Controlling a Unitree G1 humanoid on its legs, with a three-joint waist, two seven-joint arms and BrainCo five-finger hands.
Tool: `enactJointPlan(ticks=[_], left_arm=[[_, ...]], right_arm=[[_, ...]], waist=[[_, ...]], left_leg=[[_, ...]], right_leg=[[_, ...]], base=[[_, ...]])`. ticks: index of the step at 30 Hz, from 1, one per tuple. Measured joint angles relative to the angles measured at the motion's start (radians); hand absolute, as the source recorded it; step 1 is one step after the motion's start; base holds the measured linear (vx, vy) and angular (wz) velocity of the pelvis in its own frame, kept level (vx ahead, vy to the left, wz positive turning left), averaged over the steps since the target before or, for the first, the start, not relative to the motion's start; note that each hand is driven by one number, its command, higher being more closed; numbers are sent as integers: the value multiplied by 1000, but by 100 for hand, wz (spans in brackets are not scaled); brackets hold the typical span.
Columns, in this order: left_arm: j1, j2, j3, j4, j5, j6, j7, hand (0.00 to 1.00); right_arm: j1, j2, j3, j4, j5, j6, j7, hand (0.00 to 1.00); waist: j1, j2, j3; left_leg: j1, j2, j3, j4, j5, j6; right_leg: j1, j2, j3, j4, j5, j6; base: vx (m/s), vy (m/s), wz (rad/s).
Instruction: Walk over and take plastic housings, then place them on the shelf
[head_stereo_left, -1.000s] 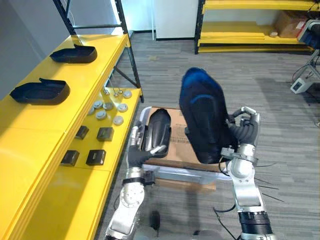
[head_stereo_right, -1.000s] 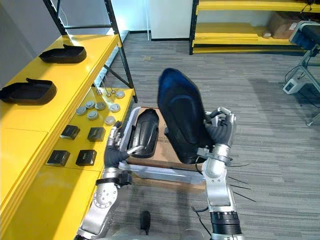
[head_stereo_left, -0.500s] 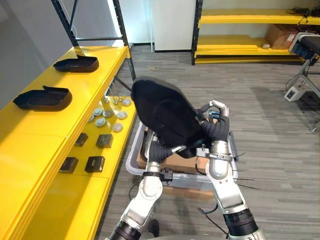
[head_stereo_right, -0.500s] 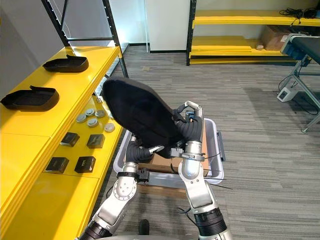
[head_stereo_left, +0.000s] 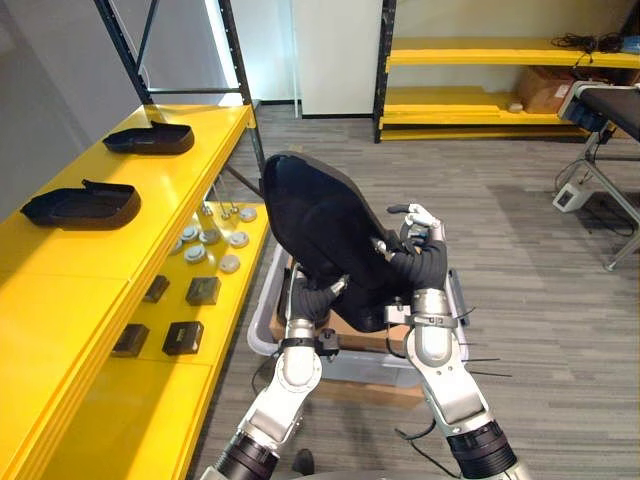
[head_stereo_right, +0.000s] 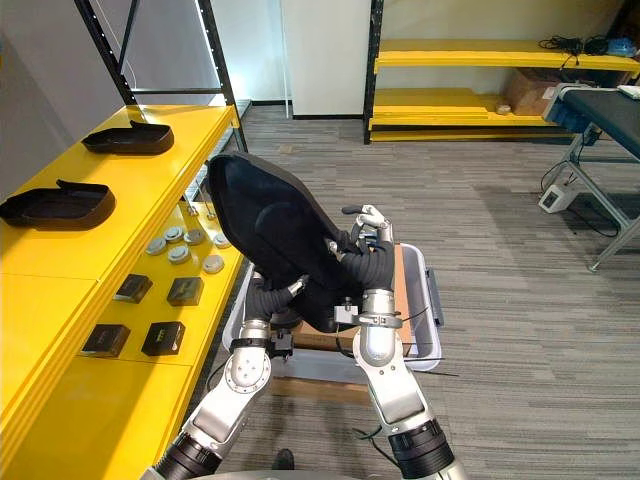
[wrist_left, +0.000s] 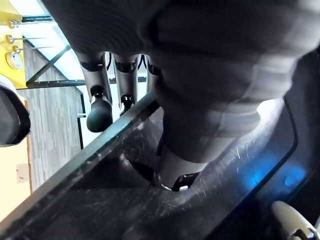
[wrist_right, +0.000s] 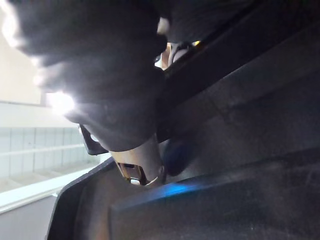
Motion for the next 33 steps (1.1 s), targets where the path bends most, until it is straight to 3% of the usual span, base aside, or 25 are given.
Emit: enactJointPlan(ticks=[10, 12, 17, 23, 28, 33], left_arm=[[55, -2, 79, -2, -20, 0, -89, 100], [87, -2, 102, -2, -20, 0, -107, 100], [129, -2, 165, -2, -19, 3, -124, 100], [172, -5, 210, -2, -18, 9, -129, 100], [213, -18, 276, -26, -7, 11, -148, 100], [267, -26, 325, -145, 21, 7, -147, 100]], right_arm=[[10, -134, -100, -70, 22, -5, 117, 0], [6, -163, -166, -124, 68, -41, 133, 0], [6, -177, -343, -195, 127, -84, 130, 0], [72, -163, -543, -194, 167, -104, 105, 0], [216, -111, -656, -44, 171, -102, 108, 0], [352, -46, -734, 267, 208, -58, 133, 0]], waist=[[1, -2, -1], [0, -2, -1], [-3, -2, -1], [-11, -2, -1], [-33, -2, -1], [-52, 4, 0]], left_leg=[[1, 1, -1, -1, 1, 2], [0, 2, 3, -1, 1, 1], [-1, 5, 16, -1, 1, 1], [-13, 7, 17, -1, 0, 1], [-15, 9, 18, -1, 0, 1], [-16, 14, 18, -1, -1, 1]], right_leg=[[3, 4, -1, -2, 0, 0], [0, 5, 3, -2, 0, 0], [-4, 8, 7, -12, 4, 0], [-5, 9, 7, -36, 16, 4], [-6, 9, 7, -39, 17, 4], [-6, 15, 7, -42, 17, 3]], base=[[0, 0, 0], [10, -6, -5], [3, -2, -3], [0, 0, 0], [0, 0, 0], [0, 0, 0]])
